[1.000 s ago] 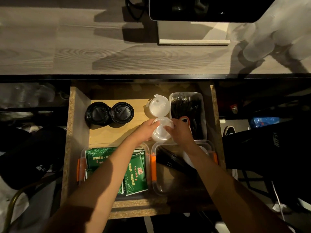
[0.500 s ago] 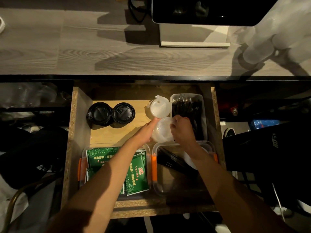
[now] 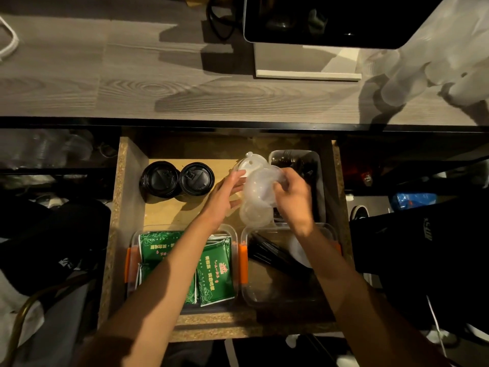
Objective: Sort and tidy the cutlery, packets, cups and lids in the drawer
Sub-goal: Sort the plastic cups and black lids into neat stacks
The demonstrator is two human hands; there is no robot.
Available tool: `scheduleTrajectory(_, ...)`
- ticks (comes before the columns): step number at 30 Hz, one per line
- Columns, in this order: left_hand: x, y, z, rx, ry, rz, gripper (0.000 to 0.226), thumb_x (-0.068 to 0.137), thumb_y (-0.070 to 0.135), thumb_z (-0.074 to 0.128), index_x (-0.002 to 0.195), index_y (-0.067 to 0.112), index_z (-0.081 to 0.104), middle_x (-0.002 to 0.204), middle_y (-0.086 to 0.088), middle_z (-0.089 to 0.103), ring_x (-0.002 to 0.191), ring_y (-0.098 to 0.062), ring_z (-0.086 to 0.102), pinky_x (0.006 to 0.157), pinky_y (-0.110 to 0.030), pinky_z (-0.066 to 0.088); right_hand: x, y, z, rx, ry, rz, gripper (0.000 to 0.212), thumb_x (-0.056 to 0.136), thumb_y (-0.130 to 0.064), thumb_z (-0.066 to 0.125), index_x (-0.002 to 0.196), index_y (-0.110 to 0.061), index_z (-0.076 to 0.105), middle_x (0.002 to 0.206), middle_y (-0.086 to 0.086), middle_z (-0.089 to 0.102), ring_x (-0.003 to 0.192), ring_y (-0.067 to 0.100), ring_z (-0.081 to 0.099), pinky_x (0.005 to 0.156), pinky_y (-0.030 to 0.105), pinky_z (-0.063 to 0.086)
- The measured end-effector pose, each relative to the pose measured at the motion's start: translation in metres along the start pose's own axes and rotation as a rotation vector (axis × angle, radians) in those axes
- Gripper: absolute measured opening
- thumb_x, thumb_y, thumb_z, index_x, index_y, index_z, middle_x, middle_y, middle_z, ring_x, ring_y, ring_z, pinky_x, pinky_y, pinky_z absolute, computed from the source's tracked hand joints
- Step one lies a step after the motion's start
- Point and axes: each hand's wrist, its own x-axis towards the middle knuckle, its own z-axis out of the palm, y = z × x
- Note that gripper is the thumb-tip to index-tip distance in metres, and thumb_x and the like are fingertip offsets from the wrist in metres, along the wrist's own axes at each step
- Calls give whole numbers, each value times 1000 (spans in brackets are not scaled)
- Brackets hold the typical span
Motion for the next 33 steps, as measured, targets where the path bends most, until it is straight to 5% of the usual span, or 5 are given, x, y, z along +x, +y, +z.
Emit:
scheduleTrajectory(5,-7,-1,-30,4,62,44,30,101,37,51,130,34,55,133,2,57,114,-18,62,82,-42,61,13,-14,39,-114,-98,29,26,93,-13,57,119,-18,61,102,2,67,93,18,66,84,39,57)
scheduleTrajectory(12,5,-19,-61,165,144,-121,30,105,24,47,133,23,57,118,-4,64,98,-21,65,60,-22,56,22,-7,64,-323,-383,-54,34,95,-34,59,124,-16,66,115,1,71,102,17,65,89,34,53)
scheduleTrajectory(19,25,-30,-65,420,112,-176,36,105,19,46,140,14,54,128,-8,60,109,-28,61,89,-48,58,12,13,53,-304,-254,28,33,102,-28,47,119,-10,68,121,12,68,113,26,61,94,32,46)
scheduleTrajectory(26,32,-42,-62,610,-28,-271,43,103,10,46,146,12,47,136,-12,55,100,-26,60,74,-35,58,7,45,51,-301,-327,62,26,101,-17,50,119,-5,64,119,12,67,113,26,61,83,17,36)
scheduleTrajectory(33,37,-36,-61,484,18,-373,47,106,38,36,148,18,43,154,-8,39,137,-30,41,111,-50,40,2,42,46,-178,-259,84,27,101,-20,52,120,-6,64,120,12,65,113,23,59,88,20,36)
